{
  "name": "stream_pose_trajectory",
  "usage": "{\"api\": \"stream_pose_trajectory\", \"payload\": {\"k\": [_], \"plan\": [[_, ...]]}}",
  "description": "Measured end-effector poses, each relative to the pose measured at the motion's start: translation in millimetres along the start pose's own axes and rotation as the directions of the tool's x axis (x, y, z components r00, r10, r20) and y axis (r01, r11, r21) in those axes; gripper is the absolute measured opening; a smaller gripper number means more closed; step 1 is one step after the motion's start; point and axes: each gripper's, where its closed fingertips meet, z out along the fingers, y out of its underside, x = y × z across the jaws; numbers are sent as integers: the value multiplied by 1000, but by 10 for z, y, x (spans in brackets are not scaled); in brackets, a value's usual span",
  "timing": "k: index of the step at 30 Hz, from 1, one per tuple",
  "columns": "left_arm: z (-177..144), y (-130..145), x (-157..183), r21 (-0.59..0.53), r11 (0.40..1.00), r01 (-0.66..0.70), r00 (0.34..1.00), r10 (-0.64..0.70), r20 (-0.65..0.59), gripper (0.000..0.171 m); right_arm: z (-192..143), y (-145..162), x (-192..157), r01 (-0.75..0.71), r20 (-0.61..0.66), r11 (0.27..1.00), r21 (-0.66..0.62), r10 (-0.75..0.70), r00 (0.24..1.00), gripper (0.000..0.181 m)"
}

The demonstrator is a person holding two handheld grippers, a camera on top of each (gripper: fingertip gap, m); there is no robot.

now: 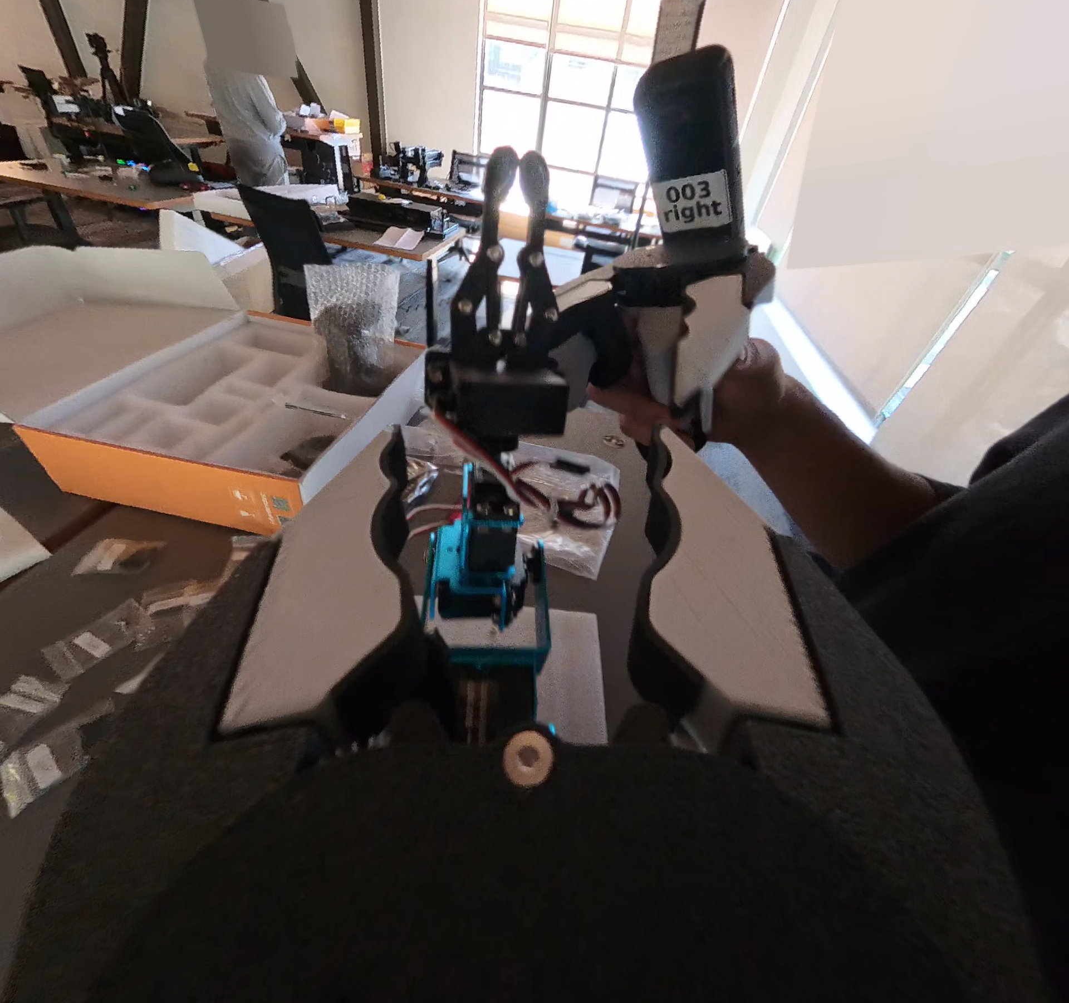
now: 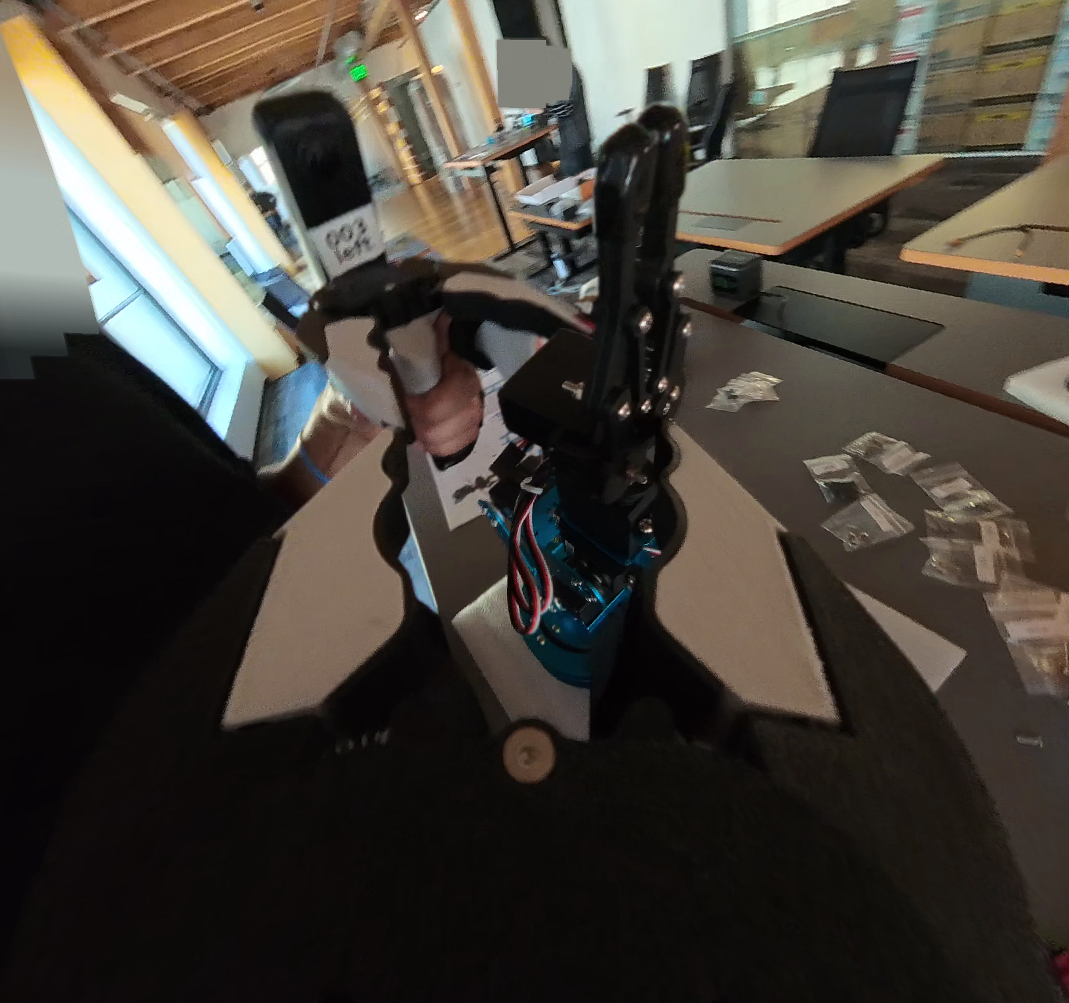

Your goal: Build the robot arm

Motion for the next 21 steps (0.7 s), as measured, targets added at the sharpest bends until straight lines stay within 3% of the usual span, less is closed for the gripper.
{"api": "stream_pose_trajectory", "payload": {"k": [3,6,11,13,15,17,21], "plan": [[231,-89,-45,-37,999,-8,999,10,49,74,-54,35,-13,83,114,995,-62,-76,991,87],[380,-9,-127,-134,990,-45,988,64,142,56,-112,57,-6,140,233,985,-98,-115,966,88],[381,6,-173,-174,981,-81,970,118,214,53,-267,91,157,228,393,969,-92,-175,903,70],[357,1,-164,-158,985,-68,971,101,215,53,-357,164,564,271,343,958,-97,-224,912,51],[331,-1,-147,-145,986,-84,970,114,215,53,-385,358,1130,265,262,953,-150,-220,940,47],[311,-7,-138,-122,989,-79,972,104,212,53,-308,798,1719,212,182,928,-306,-161,970,47],[334,-5,-159,-91,994,-53,975,71,209,53,-264,1762,2460,138,95,774,-618,-101,990,40]]}}
